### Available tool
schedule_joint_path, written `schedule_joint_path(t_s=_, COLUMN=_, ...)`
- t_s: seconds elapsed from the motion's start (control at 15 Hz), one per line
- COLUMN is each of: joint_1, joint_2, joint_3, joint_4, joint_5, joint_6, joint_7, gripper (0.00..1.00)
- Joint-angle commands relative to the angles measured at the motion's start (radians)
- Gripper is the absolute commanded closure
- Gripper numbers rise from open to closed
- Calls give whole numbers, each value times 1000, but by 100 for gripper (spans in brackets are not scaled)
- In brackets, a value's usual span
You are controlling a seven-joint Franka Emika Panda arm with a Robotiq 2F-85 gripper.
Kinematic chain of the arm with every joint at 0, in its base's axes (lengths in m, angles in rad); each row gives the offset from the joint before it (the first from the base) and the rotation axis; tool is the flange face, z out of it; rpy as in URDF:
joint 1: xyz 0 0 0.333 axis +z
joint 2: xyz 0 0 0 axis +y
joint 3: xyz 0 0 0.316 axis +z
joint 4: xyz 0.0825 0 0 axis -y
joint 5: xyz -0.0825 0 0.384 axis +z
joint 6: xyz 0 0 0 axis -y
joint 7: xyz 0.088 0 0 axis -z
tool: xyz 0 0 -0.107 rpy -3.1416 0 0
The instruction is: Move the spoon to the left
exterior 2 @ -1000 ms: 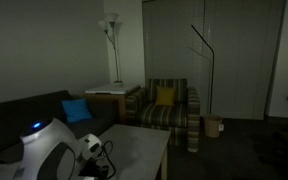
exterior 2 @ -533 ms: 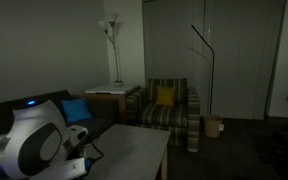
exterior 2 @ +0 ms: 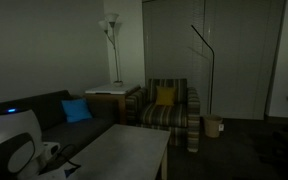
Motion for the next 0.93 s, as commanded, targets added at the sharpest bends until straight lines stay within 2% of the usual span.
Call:
schedule_joint_path(t_s=0.0, joint_1=31, joint_2=51, joint_3=-27, joint_4=-16, joint_5=-61, joint_6=70, joint_7=-55, gripper=96)
schedule_joint_path(t_s=0.33, joint_1=42, joint_2=171, joint_3=-44, joint_4=59, joint_5=-115, joint_6=78, joint_7=-125, gripper=96)
schedule_joint_path(t_s=0.47, joint_1=42, joint_2=237, joint_3=-48, joint_4=125, joint_5=-115, joint_6=55, joint_7=-157, gripper=96)
schedule_joint_path(t_s=0.6, joint_1=68, joint_2=291, joint_3=-80, joint_4=189, joint_5=-111, joint_6=52, joint_7=-167, gripper=96)
schedule_joint_path(t_s=0.87, joint_1=69, joint_2=350, joint_3=-91, joint_4=284, joint_5=-104, joint_6=18, joint_7=-203, gripper=96)
